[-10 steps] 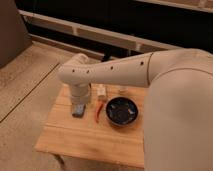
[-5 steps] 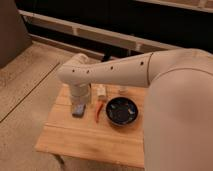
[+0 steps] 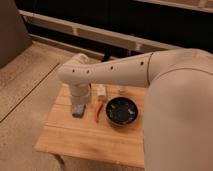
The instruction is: Drag the pepper across the table
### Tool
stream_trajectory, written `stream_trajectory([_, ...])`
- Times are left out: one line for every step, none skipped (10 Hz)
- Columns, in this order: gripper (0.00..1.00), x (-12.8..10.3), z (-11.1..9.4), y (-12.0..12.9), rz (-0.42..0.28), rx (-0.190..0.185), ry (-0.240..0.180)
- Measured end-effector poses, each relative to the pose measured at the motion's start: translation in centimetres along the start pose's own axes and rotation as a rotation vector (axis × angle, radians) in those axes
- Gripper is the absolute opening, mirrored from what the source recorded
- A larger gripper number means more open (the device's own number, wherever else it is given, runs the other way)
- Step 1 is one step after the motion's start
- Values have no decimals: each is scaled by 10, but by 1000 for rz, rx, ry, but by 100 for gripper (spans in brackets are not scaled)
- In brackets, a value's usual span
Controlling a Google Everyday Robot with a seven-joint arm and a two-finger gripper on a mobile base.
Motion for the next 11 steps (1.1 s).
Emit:
stream_trajectory([65,0,0,0,-1,1,-1])
stream_trajectory([65,-2,0,0,-2,4,-6])
stream_trajectory([65,-8,-1,0,-4,12,-23])
stream_trajectory([65,-22,-4,2,-12,18,-67])
stream_trajectory([65,-49,-7,13,-32,1,-138])
stream_trajectory([65,-66,-8,21,-47,-22,-178])
stream_trajectory([65,-80,-6,23,-52,-42,-202])
stream_trajectory([65,-92,-1,24,-43,-75,-214])
stream_trajectory([65,-102,14,15,3,-120,-202])
stream_trajectory([65,-105,26,2,46,-131,-181])
stream_trajectory([65,-106,38,-12,100,-134,-155])
